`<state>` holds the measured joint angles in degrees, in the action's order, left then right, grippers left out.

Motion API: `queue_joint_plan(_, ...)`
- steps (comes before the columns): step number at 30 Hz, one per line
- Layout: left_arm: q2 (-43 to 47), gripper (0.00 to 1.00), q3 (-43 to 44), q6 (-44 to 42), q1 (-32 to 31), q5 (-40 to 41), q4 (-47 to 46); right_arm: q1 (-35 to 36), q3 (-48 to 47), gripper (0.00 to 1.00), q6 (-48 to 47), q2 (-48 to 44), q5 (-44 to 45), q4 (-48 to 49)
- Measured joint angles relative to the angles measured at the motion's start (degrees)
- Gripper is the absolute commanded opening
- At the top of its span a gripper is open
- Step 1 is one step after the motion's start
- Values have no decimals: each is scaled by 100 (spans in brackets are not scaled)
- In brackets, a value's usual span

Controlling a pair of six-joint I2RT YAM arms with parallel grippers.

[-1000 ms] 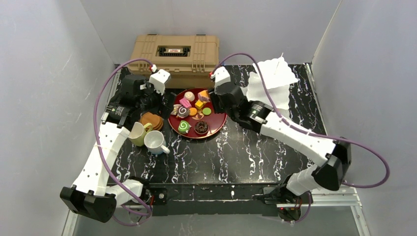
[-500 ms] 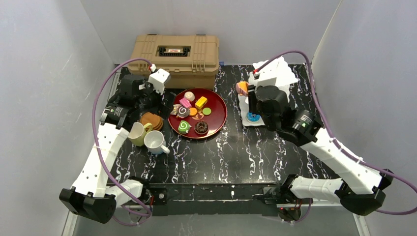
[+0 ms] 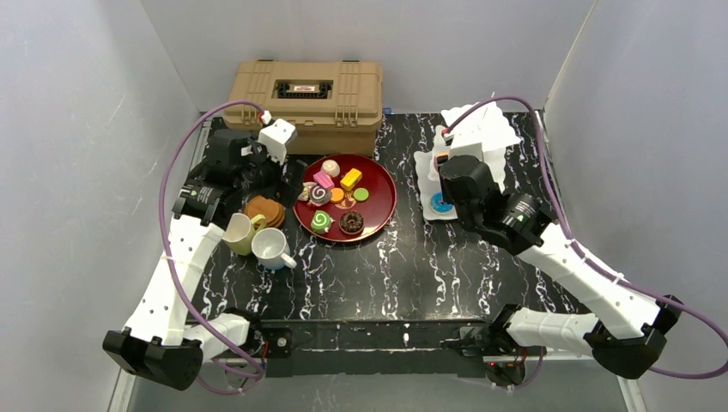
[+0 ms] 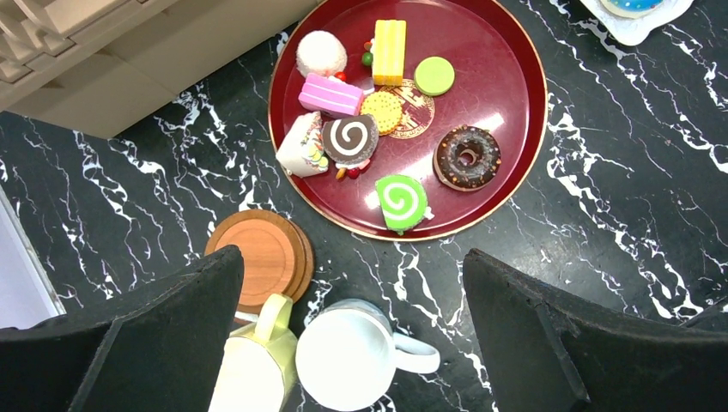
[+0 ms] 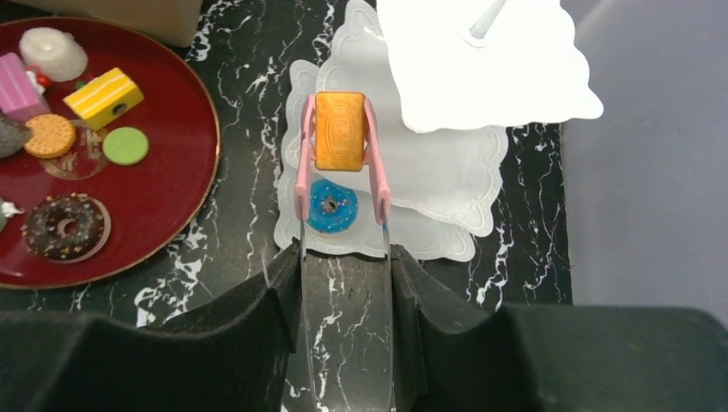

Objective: Serve the afternoon tea
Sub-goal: Place the desert on the desert table.

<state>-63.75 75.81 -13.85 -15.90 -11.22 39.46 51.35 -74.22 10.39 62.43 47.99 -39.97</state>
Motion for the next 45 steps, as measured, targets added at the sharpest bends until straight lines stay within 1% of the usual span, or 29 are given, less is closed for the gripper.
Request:
queue_joint_plan(9, 4, 98, 13, 17, 0, -17, 11, -597, 352, 24, -155, 321, -164, 592)
queue_joint_plan(15, 11, 98, 39, 17, 0, -17, 24, -916, 564, 33, -160, 400, -396, 852)
queue_joint_plan(32, 11, 98, 188, 39, 0, -20, 52, -1047, 651, 45, -155, 382, -579, 885)
queue_joint_plan(36, 11, 98, 190, 42, 0, -17, 50, -1054, 662, 50, -149, 374, -581, 887)
queue_joint_plan(42, 11, 98, 192, 42, 0, -20, 52, -1086, 664, 49, -142, 358, -597, 887)
queue_joint_plan(45, 11, 98, 192, 44, 0, -20, 52, -1091, 667, 42, -142, 337, -597, 887)
